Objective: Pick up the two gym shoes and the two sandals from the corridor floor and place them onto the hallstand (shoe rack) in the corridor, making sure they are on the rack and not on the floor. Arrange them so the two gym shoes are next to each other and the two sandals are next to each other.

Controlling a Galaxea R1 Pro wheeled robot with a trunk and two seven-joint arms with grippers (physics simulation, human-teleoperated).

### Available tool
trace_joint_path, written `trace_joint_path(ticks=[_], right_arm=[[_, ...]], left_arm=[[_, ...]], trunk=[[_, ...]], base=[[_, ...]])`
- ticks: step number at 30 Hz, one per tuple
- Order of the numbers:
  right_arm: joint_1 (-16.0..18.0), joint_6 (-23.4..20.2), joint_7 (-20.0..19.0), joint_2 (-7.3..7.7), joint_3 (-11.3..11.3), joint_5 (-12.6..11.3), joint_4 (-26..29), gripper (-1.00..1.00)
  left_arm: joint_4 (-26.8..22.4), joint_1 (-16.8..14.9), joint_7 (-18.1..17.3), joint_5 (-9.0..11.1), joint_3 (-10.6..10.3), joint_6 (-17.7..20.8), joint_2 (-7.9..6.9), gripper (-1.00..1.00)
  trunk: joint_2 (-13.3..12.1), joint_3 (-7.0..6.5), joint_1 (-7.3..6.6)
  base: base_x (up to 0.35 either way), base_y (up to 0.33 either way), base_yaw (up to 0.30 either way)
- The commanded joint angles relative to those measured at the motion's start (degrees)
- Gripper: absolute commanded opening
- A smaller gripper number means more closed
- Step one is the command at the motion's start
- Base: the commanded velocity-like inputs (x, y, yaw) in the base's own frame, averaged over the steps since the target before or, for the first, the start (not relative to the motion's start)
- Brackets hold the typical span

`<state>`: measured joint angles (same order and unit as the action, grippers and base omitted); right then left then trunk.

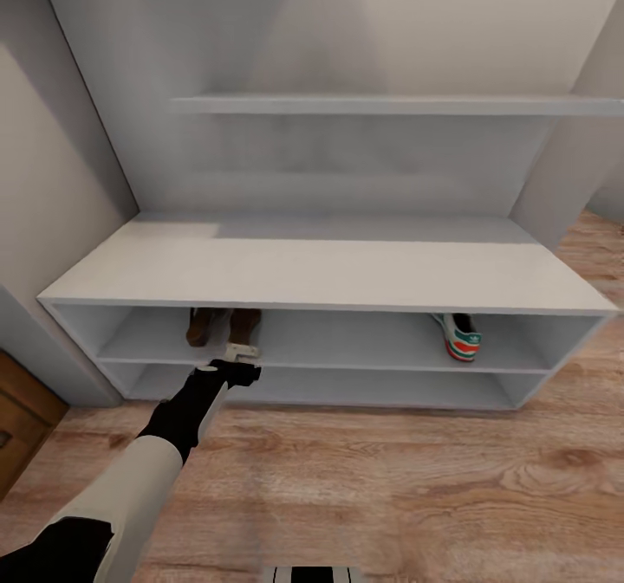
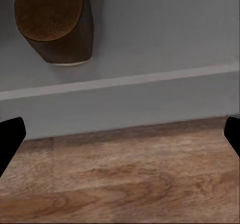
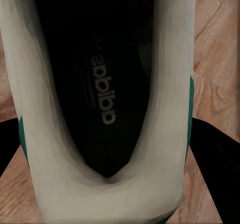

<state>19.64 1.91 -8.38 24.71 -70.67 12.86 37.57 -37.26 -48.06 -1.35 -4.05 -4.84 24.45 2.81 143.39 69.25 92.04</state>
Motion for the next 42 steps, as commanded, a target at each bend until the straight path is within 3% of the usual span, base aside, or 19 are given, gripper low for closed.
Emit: trace_joint_path(ticks=[1, 12, 15, 16, 20, 21, 24, 28, 29, 32, 33, 36, 39, 42], right_arm=[[0.11, 0.20, -0.49, -0.01, -0.43, 0.58, -0.04, -1.00], [0.09, 0.28, -0.49, -0.01, -0.43, 0.57, 0.02, -1.00], [0.10, 0.29, -0.49, -0.01, -0.43, 0.58, -0.02, -1.00], [0.10, 0.29, -0.49, -0.01, -0.43, 0.59, -0.01, -1.00], [0.11, 0.29, -0.49, -0.07, -0.40, 0.61, -0.05, -1.00], [0.12, 0.29, -0.49, -0.15, -0.38, 0.64, -0.49, -1.00], [0.12, 0.70, -0.49, -0.24, -0.41, 0.67, -2.04, -1.00], [0.12, 2.03, -0.49, -0.27, -0.43, 0.67, -3.08, -1.00], [0.11, 2.26, -0.49, -0.27, -0.40, 0.68, -3.21, -1.00], [0.12, 2.58, -0.49, -0.28, -0.36, 0.68, -3.41, -1.00], [0.10, 2.63, -0.49, -0.28, -0.35, 0.68, -3.44, -1.00], [0.12, 2.64, -0.54, -0.28, -0.31, 0.70, -3.46, -1.00], [0.10, 2.65, -0.74, -0.34, -0.27, 0.62, -3.42, -1.00], [0.11, 2.68, -0.83, -0.36, -0.23, 0.52, -3.18, -1.00]], left_arm=[[-0.10, -0.02, -0.14, -0.43, -0.01, 0.32, 0.00, 1.00], [-0.17, 0.10, -0.14, -0.31, -0.12, -0.77, 0.02, 1.00], [0.18, 0.96, -0.22, -0.33, -0.10, -5.79, -0.09, 1.00], [0.33, 2.83, -0.43, -0.32, -0.02, -9.75, -0.21, 1.00], [-0.08, 10.91, -1.54, 0.13, 0.74, -19.84, -0.68, 1.00], [-0.17, 13.46, -3.43, 0.28, 0.85, -23.06, -1.28, 1.00], [-0.18, 17.12, -8.90, 0.40, 0.97, -27.96, -2.76, 1.00], [0.02, 21.68, -17.37, 2.40, 2.50, -33.64, -6.49, 1.00], [0.22, 22.72, -20.03, 3.69, 3.30, -34.85, -7.66, 1.00], [0.57, 26.29, -32.61, 9.17, 5.71, -36.78, -12.66, 1.00], [0.76, 27.59, -40.33, 12.61, 7.18, -37.13, -15.54, 1.00], [2.16, 28.30, -49.99, 16.19, 9.30, -37.19, -19.01, 1.00], [2.96, 28.48, -54.91, 17.24, 11.39, -37.00, -20.41, 1.00], [3.15, 28.53, -56.05, 17.39, 12.79, -37.00, -20.57, 1.00]], trunk=[[0.02, 0.04, -0.03], [0.02, 0.04, -0.03], [0.02, 0.04, -0.03], [0.02, 0.04, -0.03], [0.02, 0.04, -0.03], [0.02, 0.04, -0.03], [0.02, 0.04, -0.03], [0.02, 0.04, -0.03], [0.02, 0.04, -0.03], [0.02, 0.04, -0.03], [0.02, 0.04, -0.03], [0.02, 0.04, -0.03], [0.02, 0.04, -0.03], [0.02, 0.04, -0.03]], base=[[-0.203, -0.222, 0.000], [-0.180, -0.235, 0.000], [-0.177, -0.226, 0.000], [-0.153, -0.169, 0.000], [-0.082, -0.064, 0.000], [-0.017, -0.012, 0.000], [-0.008, -0.006, 0.000], [-0.002, -0.002, 0.000], [0.000, 0.000, 0.000], [0.000, 0.000, 0.000], [0.000, 0.000, 0.000], [0.000, 0.000, 0.000], [0.000, 0.000, 0.000], [0.000, 0.000, 0.000]])
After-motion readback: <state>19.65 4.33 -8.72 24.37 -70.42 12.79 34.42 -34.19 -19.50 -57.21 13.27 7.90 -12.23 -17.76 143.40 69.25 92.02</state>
